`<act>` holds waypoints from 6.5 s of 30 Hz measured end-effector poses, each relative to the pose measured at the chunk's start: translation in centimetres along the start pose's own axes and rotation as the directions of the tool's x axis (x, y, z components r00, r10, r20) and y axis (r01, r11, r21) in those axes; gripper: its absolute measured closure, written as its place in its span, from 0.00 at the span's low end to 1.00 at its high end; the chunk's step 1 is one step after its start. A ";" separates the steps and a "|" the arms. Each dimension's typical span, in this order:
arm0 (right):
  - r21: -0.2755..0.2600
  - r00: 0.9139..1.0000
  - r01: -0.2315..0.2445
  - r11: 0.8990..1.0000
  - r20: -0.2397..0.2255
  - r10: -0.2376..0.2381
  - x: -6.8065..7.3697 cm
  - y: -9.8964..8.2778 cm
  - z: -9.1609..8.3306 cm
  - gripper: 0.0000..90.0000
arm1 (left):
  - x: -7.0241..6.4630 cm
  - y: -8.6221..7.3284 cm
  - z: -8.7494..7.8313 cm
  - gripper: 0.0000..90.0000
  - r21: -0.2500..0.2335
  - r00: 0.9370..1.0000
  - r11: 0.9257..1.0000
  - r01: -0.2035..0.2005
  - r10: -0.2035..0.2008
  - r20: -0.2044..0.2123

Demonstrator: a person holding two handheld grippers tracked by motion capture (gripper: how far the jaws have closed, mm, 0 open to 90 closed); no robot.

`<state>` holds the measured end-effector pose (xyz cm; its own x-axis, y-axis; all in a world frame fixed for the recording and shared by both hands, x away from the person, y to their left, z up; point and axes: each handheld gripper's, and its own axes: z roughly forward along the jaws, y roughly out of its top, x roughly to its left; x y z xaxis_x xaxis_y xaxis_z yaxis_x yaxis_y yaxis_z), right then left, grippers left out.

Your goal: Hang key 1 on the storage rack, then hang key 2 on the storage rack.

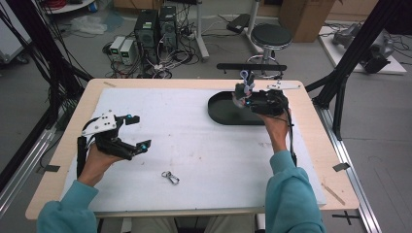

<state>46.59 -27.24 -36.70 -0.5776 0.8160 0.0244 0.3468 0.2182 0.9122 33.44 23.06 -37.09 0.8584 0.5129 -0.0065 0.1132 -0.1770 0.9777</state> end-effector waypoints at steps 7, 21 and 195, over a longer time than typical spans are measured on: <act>-0.060 0.995 0.027 0.998 -0.096 -0.032 0.5 0.5 -1.0 0.12 | 0.1 -0.1 -0.1 0.02 -0.009 1.000 1.000 0.000 0.000 -0.006; -0.281 0.986 0.014 0.960 -0.158 -0.060 2.2 -1.2 -8.6 0.01 | 0.1 -1.5 -1.7 0.02 -0.054 0.998 0.998 0.028 -0.031 -0.057; -0.342 0.972 0.068 0.937 -0.187 -0.139 5.2 -7.0 -12.4 0.01 | -5.0 -3.7 5.9 0.98 0.584 0.944 0.772 -0.252 0.065 0.322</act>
<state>31.99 -31.23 -37.91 -0.7482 0.6629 -0.0262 0.0330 0.0767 0.9965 31.65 16.22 -41.89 0.9793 0.2023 -0.0106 0.1630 -0.7561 0.6338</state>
